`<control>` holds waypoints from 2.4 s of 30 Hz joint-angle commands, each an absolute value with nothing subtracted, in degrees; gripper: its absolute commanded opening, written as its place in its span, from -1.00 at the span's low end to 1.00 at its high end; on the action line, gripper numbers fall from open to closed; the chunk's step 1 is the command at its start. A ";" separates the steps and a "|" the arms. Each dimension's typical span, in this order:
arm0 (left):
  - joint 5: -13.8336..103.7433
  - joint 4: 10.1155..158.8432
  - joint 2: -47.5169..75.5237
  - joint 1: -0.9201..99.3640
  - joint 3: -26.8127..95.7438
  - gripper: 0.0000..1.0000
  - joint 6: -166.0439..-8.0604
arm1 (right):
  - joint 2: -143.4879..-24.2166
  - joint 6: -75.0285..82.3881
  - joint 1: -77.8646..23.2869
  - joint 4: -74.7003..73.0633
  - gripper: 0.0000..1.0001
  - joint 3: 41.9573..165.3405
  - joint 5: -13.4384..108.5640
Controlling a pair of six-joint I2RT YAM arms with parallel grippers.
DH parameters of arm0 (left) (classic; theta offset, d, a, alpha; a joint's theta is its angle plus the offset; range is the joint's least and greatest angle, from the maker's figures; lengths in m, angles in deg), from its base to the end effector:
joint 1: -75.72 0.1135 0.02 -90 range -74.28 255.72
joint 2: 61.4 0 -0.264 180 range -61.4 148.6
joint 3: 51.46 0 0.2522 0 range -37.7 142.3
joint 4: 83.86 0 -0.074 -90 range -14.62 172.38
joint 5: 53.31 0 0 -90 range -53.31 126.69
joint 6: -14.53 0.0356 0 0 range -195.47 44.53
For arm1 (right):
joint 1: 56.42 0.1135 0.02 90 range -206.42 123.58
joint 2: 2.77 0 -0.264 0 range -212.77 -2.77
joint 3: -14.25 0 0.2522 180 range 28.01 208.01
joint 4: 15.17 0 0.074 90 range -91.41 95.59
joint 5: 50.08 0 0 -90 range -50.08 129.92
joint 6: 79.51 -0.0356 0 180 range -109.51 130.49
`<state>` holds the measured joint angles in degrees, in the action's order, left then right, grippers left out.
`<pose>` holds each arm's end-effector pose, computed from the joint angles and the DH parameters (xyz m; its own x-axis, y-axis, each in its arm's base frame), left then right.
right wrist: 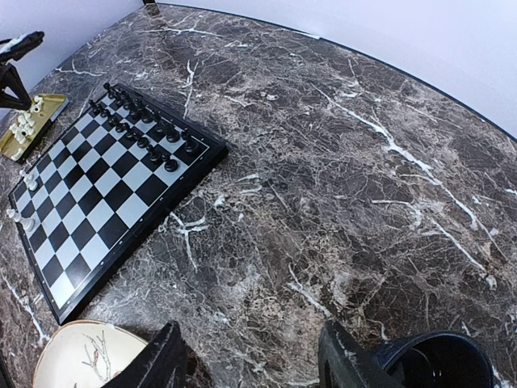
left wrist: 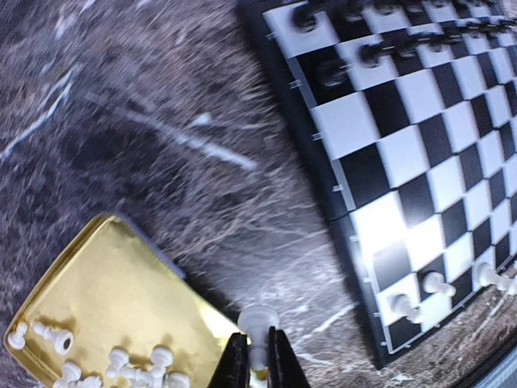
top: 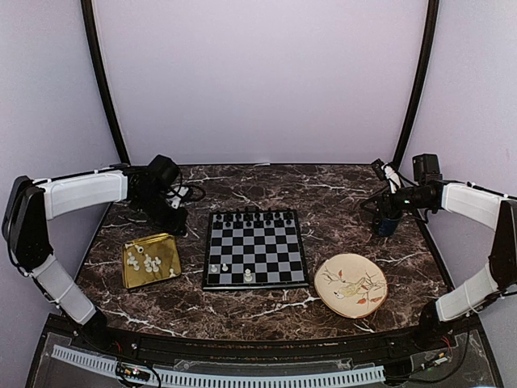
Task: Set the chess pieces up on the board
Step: Place the pawn on c2.
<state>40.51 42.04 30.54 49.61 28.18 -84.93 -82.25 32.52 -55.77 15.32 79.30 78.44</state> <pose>0.2856 -0.1426 0.2233 -0.8878 0.2525 -0.3849 0.3215 0.9385 -0.1260 0.2879 0.0254 0.2383 -0.4858 -0.2990 -0.8213 -0.6818 0.7176 0.1421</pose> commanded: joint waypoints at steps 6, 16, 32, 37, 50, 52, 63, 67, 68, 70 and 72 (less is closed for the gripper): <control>50.67 45.67 33.44 35.90 36.82 -1.00 -77.66 | -81.01 32.84 -55.97 14.54 0.12 78.87 77.95; 42.57 39.99 44.07 26.88 44.68 -0.99 -71.86 | -80.49 33.04 -55.93 14.56 0.12 78.67 77.63; 36.60 34.30 51.22 23.36 49.21 -0.99 -70.42 | -80.45 33.43 -55.92 14.75 0.12 78.68 77.85; 36.62 33.85 51.45 22.91 49.16 -0.99 -70.30 | -80.64 33.49 -55.97 14.84 0.12 78.65 77.73; 37.28 34.12 52.87 22.46 48.87 -0.93 -70.45 | -80.55 33.52 -55.95 14.93 0.12 78.67 77.54; 36.75 33.80 53.25 22.46 48.95 -0.91 -70.58 | -80.51 33.58 -55.98 14.93 0.12 78.67 77.58; 35.29 34.06 53.94 22.37 49.04 -0.71 -71.32 | -80.49 33.61 -55.93 15.02 0.12 78.62 77.58; 35.16 34.18 54.09 22.37 48.96 -0.65 -71.43 | -80.38 33.67 -55.97 15.01 0.12 78.59 77.47; 35.04 34.30 54.09 22.37 48.96 -0.64 -71.43 | -80.38 33.67 -55.92 15.02 0.12 78.58 77.51; 34.97 34.46 54.09 22.37 48.96 -0.63 -71.51 | -80.38 33.68 -55.91 15.02 0.12 78.56 77.52; 34.97 34.55 54.17 22.37 49.07 -0.62 -71.52 | -80.40 33.70 -55.96 15.06 0.12 78.57 77.53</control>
<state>35.79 35.53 53.88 22.66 48.42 -71.35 -81.51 32.97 -55.77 15.38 79.00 77.42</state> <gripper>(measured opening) 0.184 0.562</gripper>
